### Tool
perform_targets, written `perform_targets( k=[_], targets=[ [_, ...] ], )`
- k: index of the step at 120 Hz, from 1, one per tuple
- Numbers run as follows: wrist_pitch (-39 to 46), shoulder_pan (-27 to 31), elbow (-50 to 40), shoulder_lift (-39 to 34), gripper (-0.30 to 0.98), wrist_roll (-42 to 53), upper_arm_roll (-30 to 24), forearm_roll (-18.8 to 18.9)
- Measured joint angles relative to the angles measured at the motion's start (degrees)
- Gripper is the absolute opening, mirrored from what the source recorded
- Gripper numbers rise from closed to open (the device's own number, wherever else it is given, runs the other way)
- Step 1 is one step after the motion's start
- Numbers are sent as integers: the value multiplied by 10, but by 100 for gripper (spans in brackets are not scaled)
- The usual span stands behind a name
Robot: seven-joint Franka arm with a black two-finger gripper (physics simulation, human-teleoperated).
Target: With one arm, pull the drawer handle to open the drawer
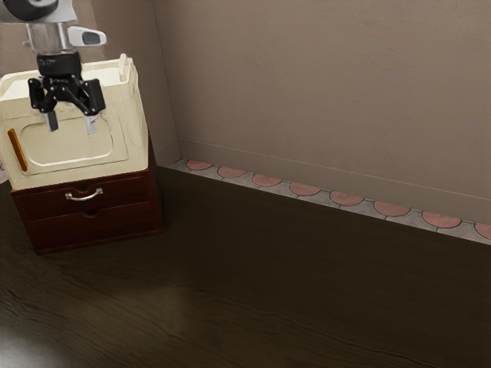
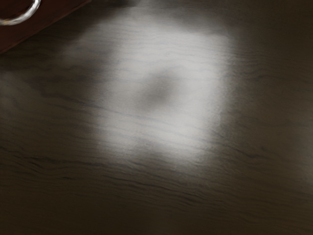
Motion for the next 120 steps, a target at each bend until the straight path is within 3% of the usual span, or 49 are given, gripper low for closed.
perform_targets(
  k=[22,35,50,73,87,120],
  targets=[
    [82,4,2,-1,69,7,1,-2],
    [82,-19,120,-4,69,18,-1,-3],
    [95,-38,141,6,69,44,0,0],
    [145,31,133,29,69,160,1,8],
    [158,33,126,30,69,221,1,6],
    [241,5,-111,-18,69,326,11,20]
  ],
)
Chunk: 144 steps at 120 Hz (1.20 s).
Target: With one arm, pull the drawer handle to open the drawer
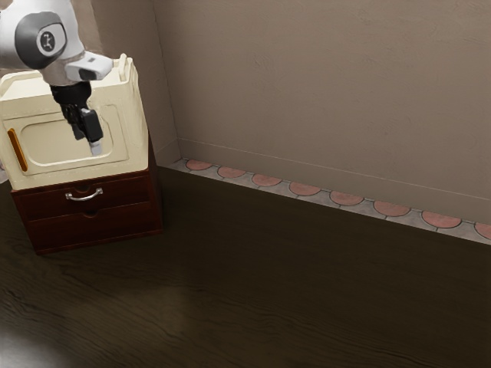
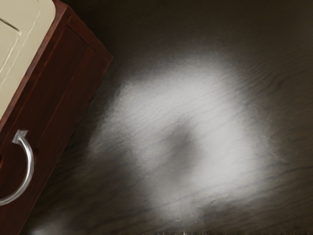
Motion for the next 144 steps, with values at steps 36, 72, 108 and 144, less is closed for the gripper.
perform_targets(
  k=[36,72,108,144],
  targets=[
    [156,1,-147,-11,69,91,28,11],
    [285,20,-225,-3,69,172,50,22],
    [336,44,-248,18,69,223,55,24],
    [375,15,-262,39,69,254,55,24]
  ],
)
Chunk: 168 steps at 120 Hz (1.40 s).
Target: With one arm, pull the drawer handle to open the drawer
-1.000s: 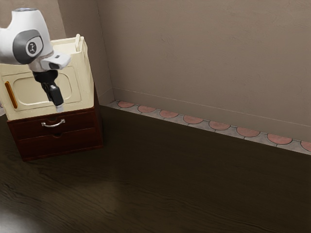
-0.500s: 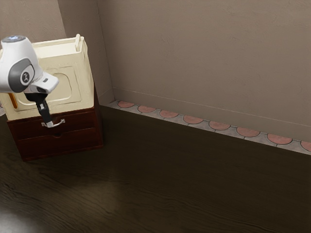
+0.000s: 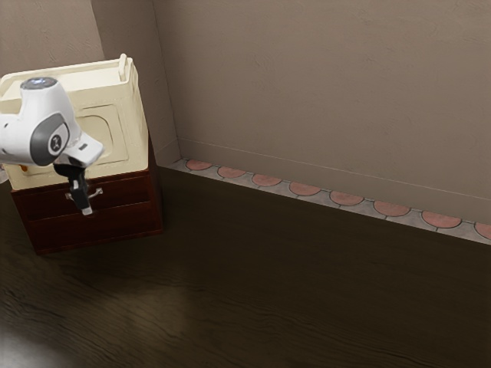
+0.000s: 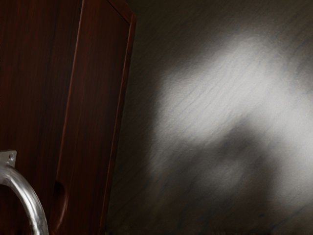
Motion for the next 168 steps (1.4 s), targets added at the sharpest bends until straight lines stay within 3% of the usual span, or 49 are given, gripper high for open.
perform_targets(
  k=[91,168],
  targets=[
    [128,20,-43,12,69,34,9,0],
    [162,27,-56,33,69,44,9,-2]
  ],
)
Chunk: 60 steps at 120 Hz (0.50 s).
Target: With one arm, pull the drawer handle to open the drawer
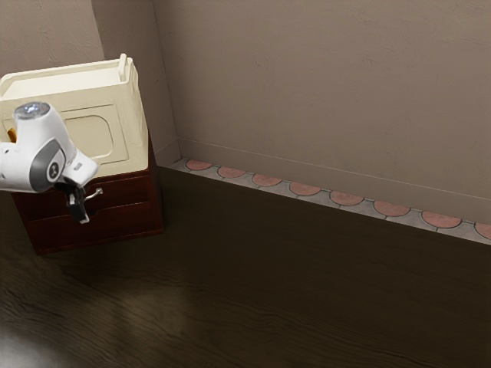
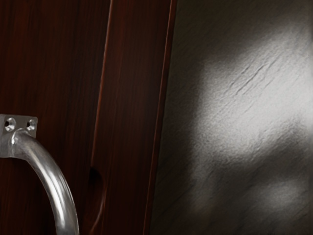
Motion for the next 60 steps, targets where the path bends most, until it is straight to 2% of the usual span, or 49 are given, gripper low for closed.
perform_targets(
  k=[39,60],
  targets=[
    [6,0,-11,-3,62,2,0,-1],
    [12,-1,-17,-8,49,2,0,-2]
  ],
)
